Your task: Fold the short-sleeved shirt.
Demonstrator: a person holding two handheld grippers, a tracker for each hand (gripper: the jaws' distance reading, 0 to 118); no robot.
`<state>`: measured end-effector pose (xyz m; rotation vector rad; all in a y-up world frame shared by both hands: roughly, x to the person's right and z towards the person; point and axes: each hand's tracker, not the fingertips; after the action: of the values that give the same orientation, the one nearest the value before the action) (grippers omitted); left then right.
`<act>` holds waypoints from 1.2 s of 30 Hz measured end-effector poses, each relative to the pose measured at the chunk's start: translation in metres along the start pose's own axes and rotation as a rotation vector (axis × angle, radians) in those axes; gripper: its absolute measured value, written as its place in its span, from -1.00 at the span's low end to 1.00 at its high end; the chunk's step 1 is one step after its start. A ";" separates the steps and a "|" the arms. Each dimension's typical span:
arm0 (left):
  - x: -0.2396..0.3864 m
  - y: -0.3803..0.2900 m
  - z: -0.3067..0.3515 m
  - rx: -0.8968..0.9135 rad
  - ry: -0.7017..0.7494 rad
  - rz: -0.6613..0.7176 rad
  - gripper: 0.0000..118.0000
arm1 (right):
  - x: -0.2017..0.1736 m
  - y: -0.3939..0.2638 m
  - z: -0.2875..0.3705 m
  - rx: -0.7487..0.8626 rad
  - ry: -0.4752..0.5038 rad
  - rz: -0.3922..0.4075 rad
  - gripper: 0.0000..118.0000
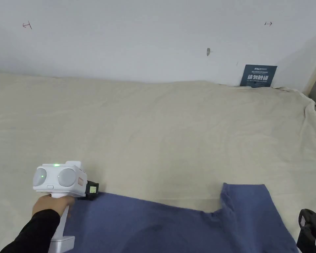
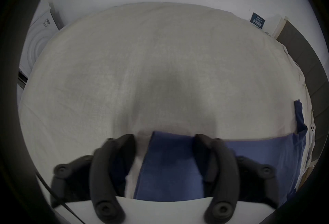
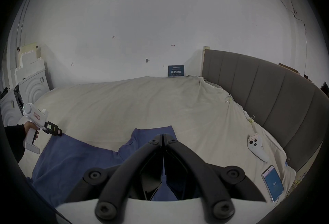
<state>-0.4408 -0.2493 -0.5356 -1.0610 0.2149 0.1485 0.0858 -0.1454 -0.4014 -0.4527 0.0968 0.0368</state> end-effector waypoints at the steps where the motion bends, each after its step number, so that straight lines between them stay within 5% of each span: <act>1: 0.003 -0.002 0.004 0.009 -0.015 -0.011 -0.65 | 0.001 0.000 -0.003 -0.007 0.000 0.001 -1.00; 2: 0.006 -0.004 0.008 0.032 -0.026 -0.031 -0.94 | 0.003 0.000 -0.007 -0.019 -0.002 0.000 -1.00; 13: 0.005 -0.028 0.099 0.213 -0.155 -0.009 -0.99 | 0.049 0.001 -0.105 -0.291 0.006 -0.079 -0.95; 14: 0.002 -0.030 0.110 0.223 -0.162 -0.006 -0.99 | 0.053 -0.001 -0.117 -0.325 0.012 -0.092 -0.75; 17: -0.003 -0.033 0.135 0.240 -0.185 0.003 -0.99 | 0.060 -0.006 -0.152 -0.426 0.000 -0.052 0.27; 18: -0.004 -0.034 0.142 0.249 -0.187 0.001 -0.99 | 0.062 -0.010 -0.163 -0.448 -0.003 -0.067 0.32; 22: -0.004 -0.036 0.157 0.265 -0.195 -0.001 -0.99 | 0.051 -0.028 -0.184 -0.575 -0.031 -0.060 0.32; 25: -0.002 -0.040 0.159 0.263 -0.199 -0.008 -0.99 | 0.044 -0.041 -0.200 -0.652 -0.070 0.038 0.24; 28: -0.001 -0.044 0.161 0.260 -0.199 -0.006 -0.99 | 0.022 -0.042 -0.175 -0.610 -0.058 0.063 -0.19; 31: -0.004 -0.046 0.157 0.255 -0.199 0.003 -0.99 | 0.015 -0.041 -0.167 -0.614 -0.038 0.089 -0.98; 32: -0.004 -0.048 0.158 0.256 -0.196 0.008 -0.99 | 0.014 -0.041 -0.164 -0.608 -0.034 0.130 -0.98; 36: -0.009 -0.056 0.162 0.266 -0.198 0.034 -0.99 | 0.011 -0.029 -0.133 -0.516 -0.001 0.091 -0.99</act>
<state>-0.4203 -0.1343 -0.4098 -0.7725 0.0707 0.2478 0.0868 -0.2298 -0.5089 -0.9634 0.1064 0.1539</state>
